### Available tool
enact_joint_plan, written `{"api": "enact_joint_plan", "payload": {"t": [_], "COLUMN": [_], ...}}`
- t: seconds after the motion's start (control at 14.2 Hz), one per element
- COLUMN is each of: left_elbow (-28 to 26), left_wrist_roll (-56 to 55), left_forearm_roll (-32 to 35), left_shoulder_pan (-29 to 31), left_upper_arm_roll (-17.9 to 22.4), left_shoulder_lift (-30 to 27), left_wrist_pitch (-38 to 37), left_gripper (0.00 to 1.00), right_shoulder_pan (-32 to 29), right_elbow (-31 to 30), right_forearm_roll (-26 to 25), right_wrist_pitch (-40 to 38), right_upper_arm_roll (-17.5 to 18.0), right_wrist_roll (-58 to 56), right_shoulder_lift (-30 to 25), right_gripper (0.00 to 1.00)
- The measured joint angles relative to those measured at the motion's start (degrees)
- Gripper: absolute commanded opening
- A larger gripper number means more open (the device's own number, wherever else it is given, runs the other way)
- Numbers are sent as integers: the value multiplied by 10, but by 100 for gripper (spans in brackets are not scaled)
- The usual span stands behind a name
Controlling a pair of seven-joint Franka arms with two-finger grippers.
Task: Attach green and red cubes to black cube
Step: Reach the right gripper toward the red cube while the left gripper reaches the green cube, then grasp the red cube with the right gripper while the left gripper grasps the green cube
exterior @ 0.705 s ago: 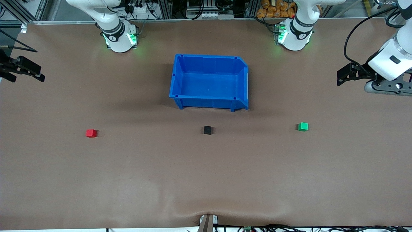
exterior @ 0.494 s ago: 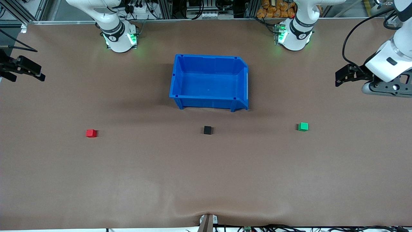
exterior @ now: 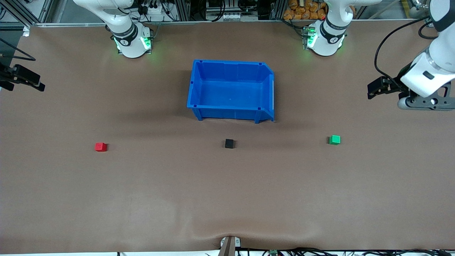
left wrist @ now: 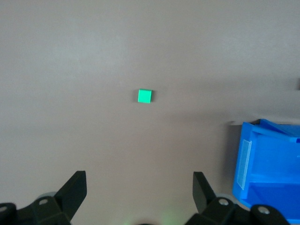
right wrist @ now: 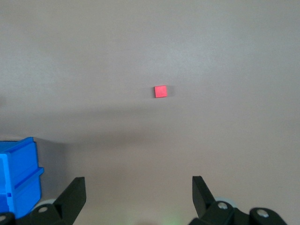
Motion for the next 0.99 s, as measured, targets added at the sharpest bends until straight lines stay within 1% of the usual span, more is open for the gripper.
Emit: {"api": "enact_joint_plan", "payload": {"t": [0.28, 0.42, 0.49, 0.56, 0.71, 0.99], "left_elbow": [-3, -9, -20, -40, -97, -209], "left_wrist_roll": [-8, -8, -8, -8, -8, -8], "left_forearm_roll": [-1, -1, -1, -1, -1, -1], "left_shoulder_pan": [1, -1, -1, -2, -1, -1], "left_upper_arm_roll": [-3, -6, -8, -8, -9, -9], "left_shoulder_lift": [59, 85, 93, 98, 103, 117], "left_wrist_pitch": [3, 15, 34, 64, 140, 300], "left_gripper": [100, 100, 100, 100, 100, 100], "right_shoulder_pan": [-17, -26, -29, -32, -38, -45], "right_elbow": [-3, -5, -6, -7, -9, -9], "right_forearm_roll": [1, 3, 5, 7, 8, 12], "right_wrist_pitch": [1, 8, 22, 42, 87, 207], "right_upper_arm_roll": [-1, -1, -1, -1, -1, -1], "right_wrist_roll": [2, 1, 1, 1, 1, 1], "right_shoulder_lift": [63, 108, 136, 167, 239, 375], "right_gripper": [100, 100, 100, 100, 100, 100]}}
